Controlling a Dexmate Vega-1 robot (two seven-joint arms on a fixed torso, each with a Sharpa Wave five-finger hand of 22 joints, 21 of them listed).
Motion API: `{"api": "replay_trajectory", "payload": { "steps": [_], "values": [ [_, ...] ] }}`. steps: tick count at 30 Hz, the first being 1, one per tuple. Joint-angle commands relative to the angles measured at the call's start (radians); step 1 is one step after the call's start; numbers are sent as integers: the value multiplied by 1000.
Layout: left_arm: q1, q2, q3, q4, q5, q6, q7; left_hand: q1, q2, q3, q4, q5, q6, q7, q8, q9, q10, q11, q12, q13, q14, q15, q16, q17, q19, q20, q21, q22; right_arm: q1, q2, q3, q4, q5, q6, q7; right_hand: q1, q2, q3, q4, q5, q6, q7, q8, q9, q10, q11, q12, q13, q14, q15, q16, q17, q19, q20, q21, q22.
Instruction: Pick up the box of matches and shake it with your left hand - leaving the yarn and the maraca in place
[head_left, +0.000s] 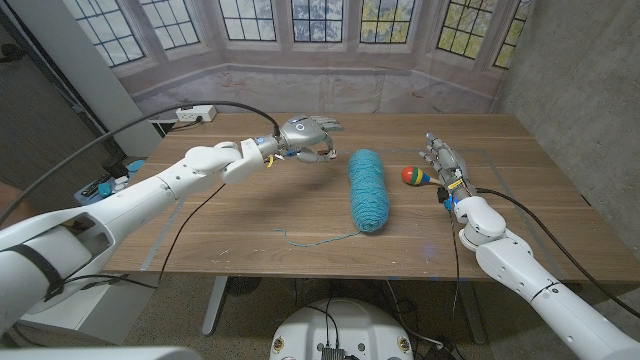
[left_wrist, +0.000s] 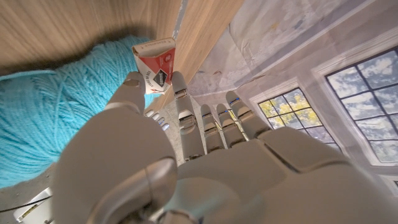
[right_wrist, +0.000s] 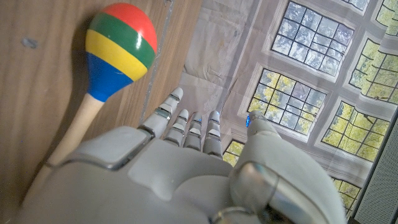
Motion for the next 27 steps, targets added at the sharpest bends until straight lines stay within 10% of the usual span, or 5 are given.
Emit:
{"api": "replay_trajectory", "payload": {
  "steps": [1,27],
  "values": [
    [8,-12,18,1,-8,-62,-15,-4,6,9,2,1,5,1,-6,4,10,0,-3,2,8,-4,4,2,5,-1,2,3,-13,-1,5,-7,1,4,-8,-8,1,8,-3,-1,7,-1,5,2,10,-2,3,1,8,-16,6,2,7,-45,2,2],
    [88,29,-42,-103,-30,-125,-81,-9,8,11,2,1,3,4,-8,7,13,0,-3,2,10,-3,4,2,4,-1,2,3,-53,6,15,-23,0,33,-21,-9,1,8,-3,-2,9,-1,5,2,10,-2,3,1,7,-16,5,2,8,-44,2,3]
  ]
}}
